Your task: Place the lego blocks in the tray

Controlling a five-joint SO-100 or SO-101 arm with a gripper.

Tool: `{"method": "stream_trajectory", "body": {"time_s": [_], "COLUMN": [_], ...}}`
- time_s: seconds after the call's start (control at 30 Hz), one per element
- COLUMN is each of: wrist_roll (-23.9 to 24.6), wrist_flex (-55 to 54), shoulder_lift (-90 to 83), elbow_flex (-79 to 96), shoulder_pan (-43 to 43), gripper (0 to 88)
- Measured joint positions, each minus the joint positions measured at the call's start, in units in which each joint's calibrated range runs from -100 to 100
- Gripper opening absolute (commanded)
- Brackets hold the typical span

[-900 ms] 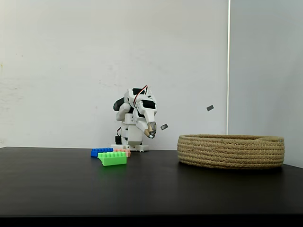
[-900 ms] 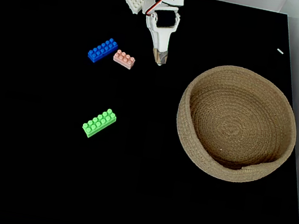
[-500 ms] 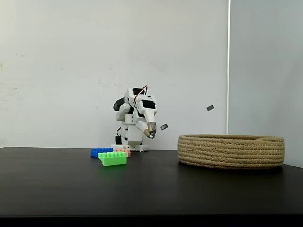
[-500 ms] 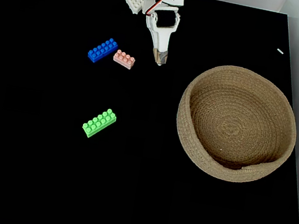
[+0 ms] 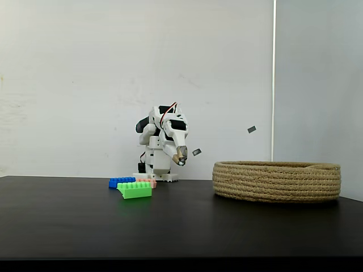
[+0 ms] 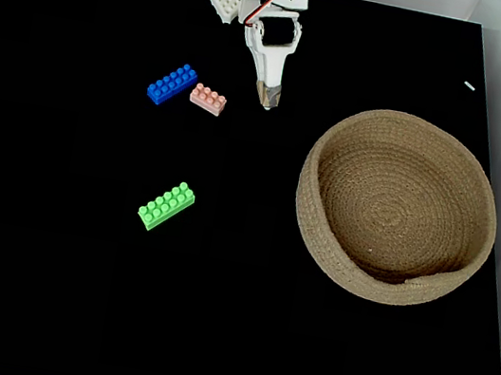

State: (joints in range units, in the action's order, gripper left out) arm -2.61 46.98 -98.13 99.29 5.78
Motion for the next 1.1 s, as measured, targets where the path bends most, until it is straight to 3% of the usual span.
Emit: {"method": "stream_trajectory", "body": {"time_s": [0.67,0.97,1.1], "wrist_roll": [-0.8,6.5,6.8], "wrist_flex": [0.0,0.0,0.0], "shoulder_lift": [0.0,0.5,6.8], "elbow_flex": [0.0,-0.1,-4.3], "shoulder_pan": [0.7,-0.4,-1.9], "gripper": [0.3,0.6,9.9]}}
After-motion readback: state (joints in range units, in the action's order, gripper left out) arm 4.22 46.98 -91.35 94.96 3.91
